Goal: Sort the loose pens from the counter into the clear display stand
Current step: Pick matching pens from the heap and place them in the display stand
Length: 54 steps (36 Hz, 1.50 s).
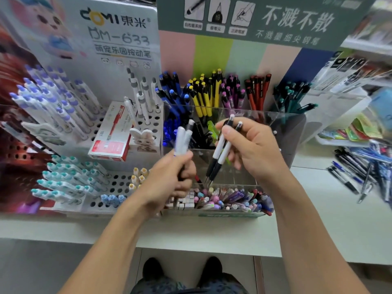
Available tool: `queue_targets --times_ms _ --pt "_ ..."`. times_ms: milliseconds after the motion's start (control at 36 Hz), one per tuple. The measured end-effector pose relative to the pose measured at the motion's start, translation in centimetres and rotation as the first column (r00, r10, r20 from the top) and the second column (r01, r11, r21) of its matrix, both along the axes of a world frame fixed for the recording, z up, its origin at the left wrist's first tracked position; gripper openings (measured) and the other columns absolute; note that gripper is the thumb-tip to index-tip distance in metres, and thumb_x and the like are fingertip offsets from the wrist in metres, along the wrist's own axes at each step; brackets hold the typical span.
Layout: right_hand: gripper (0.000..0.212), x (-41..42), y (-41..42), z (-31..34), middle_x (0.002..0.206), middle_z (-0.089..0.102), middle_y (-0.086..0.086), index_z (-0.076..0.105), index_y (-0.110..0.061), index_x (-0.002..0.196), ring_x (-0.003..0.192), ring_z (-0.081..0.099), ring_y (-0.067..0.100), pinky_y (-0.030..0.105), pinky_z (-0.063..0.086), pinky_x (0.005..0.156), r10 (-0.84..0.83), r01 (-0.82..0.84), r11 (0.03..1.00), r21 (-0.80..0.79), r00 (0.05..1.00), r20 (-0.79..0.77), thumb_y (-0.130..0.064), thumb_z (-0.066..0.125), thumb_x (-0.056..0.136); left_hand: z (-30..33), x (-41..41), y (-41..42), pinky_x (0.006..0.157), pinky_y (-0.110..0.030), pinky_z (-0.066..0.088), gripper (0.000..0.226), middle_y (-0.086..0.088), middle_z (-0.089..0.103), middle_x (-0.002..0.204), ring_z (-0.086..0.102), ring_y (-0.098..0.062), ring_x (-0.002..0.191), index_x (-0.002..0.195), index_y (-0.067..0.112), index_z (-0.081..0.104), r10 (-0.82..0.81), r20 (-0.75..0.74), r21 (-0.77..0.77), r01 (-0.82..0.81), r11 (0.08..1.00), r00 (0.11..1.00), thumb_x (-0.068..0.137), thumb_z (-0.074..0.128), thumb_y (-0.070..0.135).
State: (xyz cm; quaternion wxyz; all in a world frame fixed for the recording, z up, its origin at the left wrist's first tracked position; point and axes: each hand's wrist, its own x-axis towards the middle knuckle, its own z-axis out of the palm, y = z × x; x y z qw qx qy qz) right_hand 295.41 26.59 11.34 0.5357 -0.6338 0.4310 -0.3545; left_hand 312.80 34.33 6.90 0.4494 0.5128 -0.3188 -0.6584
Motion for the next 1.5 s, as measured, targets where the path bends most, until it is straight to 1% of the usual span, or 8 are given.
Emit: queue_targets --times_ms 111,278,417,528,889,1028,1139,1500 --pt "0.015 -0.2 -0.6 1.5 0.07 0.054 0.016 0.068 -0.007 0.101 0.046 0.046 0.012 0.022 0.035 0.037 -0.056 0.06 0.997 -0.048 0.995 0.084 -0.008 0.053 0.104 1.4 2.6 0.0 0.034 -0.017 0.014 0.032 -0.007 0.013 0.071 0.019 -0.007 0.04 0.07 0.021 0.041 0.087 -0.144 -0.069 -0.098 0.993 0.986 0.1 0.043 0.032" --pt "0.015 1.3 0.0 1.1 0.07 0.054 0.026 0.069 -0.006 0.11 0.046 0.047 0.013 0.022 0.036 0.037 0.11 -0.109 0.993 -0.036 0.993 0.039 -0.007 0.056 0.103 2.2 3.0 0.1 0.033 -0.016 0.018 0.029 -0.006 0.019 0.066 0.02 -0.009 0.039 0.078 0.018 0.035 -0.069 0.045 -0.018 0.07 0.997 0.997 0.104 0.039 0.031" --pt "0.018 2.4 1.0 -0.6 0.055 0.058 -0.004 0.065 0.002 0.116 0.039 0.045 0.007 0.017 0.036 0.035 0.133 -0.135 0.991 0.021 0.987 0.086 -0.004 0.057 0.101 1.0 0.5 0.7 0.042 -0.023 0.022 0.01 0.005 0.033 0.062 0.025 -0.009 0.046 0.099 0.018 0.043 -0.201 0.212 -0.01 0.207 0.978 0.957 0.107 0.036 0.016" --pt "0.013 1.8 1.2 -1.8 0.056 0.055 0.004 0.064 0.002 0.108 0.04 0.046 0.009 0.021 0.035 0.034 0.117 -0.118 0.993 0.031 0.993 0.016 -0.008 0.058 0.101 -0.1 -0.1 1.4 0.044 -0.023 0.021 0.012 0.006 0.04 0.06 0.024 -0.01 0.048 0.115 0.018 0.045 -0.206 0.133 0.038 0.203 0.979 0.97 0.107 0.037 0.022" --pt "0.014 0.3 1.4 -4.7 0.063 0.054 0.013 0.068 -0.005 0.105 0.052 0.048 0.021 0.027 0.041 0.041 -0.123 0.109 0.985 0.134 0.987 0.1 -0.014 0.058 0.103 -1.8 -3.5 -0.2 0.043 -0.013 0.031 0.014 0.009 0.048 0.062 0.039 -0.001 0.043 0.101 0.013 0.052 0.212 0.22 -0.15 -0.182 0.972 0.952 0.106 0.049 0.026" --pt "0.015 -1.6 1.3 -4.3 0.057 0.054 0.0 0.067 -0.005 0.111 0.048 0.046 0.01 0.019 0.037 0.039 -0.146 0.083 0.948 0.306 0.971 0.19 -0.012 0.057 0.103 -2.4 -5.4 -1.3 0.06 -0.035 0.045 0.019 -0.014 0.056 0.072 0.051 -0.019 0.064 0.093 0.013 0.054 0.202 0.297 -0.202 -0.145 0.969 0.933 0.101 0.061 0.03" --pt "0.021 -2.9 1.4 -3.7 0.062 0.054 0.004 0.065 0.001 0.117 0.048 0.046 0.007 0.017 0.035 0.037 -0.177 0.066 0.929 0.363 0.943 0.281 -0.009 0.052 0.104 -1.9 -6.1 -2.1 0.057 -0.019 0.04 0.021 0.005 0.058 0.064 0.048 -0.007 0.059 0.086 0.011 0.058 0.147 0.264 -0.217 -0.09 0.972 0.953 0.099 0.064 0.027" --pt "0.018 -5.1 1.1 -3.3 0.062 0.053 0.003 0.067 -0.01 0.112 0.047 0.046 0.009 0.019 0.035 0.037 -0.236 0.199 0.958 0.207 0.957 0.171 -0.008 0.05 0.105 -1.6 -6.5 -2.3 0.041 -0.015 0.028 0.012 0.005 0.042 0.06 0.028 -0.006 0.045 0.1 0.008 0.051 -0.018 0.19 -0.207 0.058 0.977 0.982 0.105 0.05 0.019"
